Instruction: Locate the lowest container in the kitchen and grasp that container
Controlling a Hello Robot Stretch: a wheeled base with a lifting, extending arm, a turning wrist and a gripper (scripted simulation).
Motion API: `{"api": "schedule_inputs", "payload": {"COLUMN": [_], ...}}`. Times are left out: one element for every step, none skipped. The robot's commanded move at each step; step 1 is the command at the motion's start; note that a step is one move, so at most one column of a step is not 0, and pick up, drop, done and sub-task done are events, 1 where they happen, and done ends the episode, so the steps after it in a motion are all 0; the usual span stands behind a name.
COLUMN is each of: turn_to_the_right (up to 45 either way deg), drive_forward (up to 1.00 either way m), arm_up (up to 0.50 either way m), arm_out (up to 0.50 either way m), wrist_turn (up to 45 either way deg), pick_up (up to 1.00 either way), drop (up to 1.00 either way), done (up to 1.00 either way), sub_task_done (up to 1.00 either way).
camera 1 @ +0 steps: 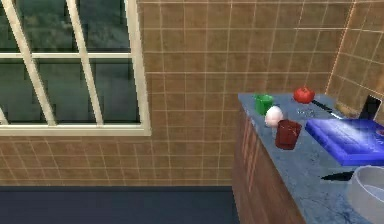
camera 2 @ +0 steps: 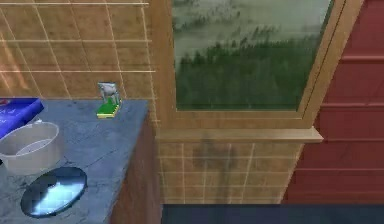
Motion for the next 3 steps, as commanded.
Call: {"api": "schedule_inputs", "payload": {"turn_to_the_right": [-45.0, -15.0, 0.0], "drive_forward": [0.00, 0.00, 1.00], "arm_up": [0.00, 0.00, 0.00], "arm_out": [0.00, 0.00, 0.00], "wrist_turn": [0.0, 0.0, 0.0], "pick_up": [0.00, 0.00, 0.00], "drop": [0.00, 0.00, 0.00], "done": [0.00, 0.00, 0.00], "sub_task_done": [0.00, 0.00, 0.00]}}
